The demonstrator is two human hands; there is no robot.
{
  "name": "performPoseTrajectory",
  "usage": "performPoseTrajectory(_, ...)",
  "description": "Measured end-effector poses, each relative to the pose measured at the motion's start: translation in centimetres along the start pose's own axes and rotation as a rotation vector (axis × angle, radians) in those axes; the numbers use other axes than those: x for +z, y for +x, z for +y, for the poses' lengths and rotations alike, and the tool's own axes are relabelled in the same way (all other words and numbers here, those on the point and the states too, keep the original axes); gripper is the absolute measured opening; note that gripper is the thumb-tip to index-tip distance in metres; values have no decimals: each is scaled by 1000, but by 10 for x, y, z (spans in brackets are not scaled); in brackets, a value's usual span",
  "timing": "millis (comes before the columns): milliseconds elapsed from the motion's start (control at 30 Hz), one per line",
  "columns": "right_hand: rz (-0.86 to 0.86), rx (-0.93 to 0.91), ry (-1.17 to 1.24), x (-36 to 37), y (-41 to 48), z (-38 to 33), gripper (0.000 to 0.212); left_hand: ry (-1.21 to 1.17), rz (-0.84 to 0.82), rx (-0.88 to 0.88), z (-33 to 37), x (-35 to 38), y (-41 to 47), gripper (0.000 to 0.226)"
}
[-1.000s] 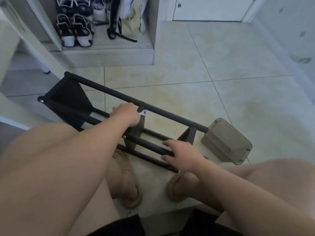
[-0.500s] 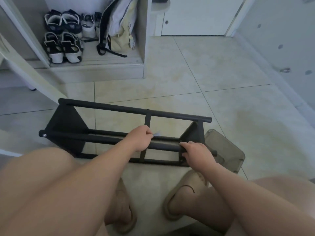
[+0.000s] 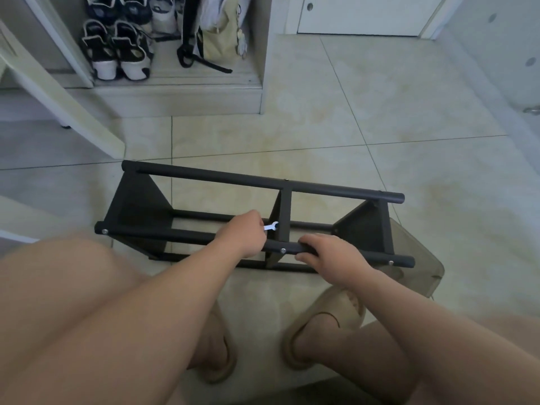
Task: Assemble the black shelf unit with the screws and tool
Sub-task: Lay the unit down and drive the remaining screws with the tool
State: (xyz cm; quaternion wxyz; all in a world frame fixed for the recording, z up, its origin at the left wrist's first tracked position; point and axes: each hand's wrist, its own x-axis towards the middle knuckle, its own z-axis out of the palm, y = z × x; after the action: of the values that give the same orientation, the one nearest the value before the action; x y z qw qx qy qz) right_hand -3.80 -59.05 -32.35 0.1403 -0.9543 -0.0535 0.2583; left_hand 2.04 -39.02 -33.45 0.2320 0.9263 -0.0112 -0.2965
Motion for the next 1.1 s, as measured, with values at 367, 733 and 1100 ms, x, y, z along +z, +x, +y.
performPoseTrajectory(367,-99,52,-14,-10,-8,8,64,-74,-136,50,7,4,-9,24)
performPoseTrajectory(733,12,-208,-399,0,31,14,132,-77,-50,-38,3,0,1,22)
performPoseTrajectory(1100,92,-203,-320,12,36,20,133,-46,-349,62,-12,-8,28,21)
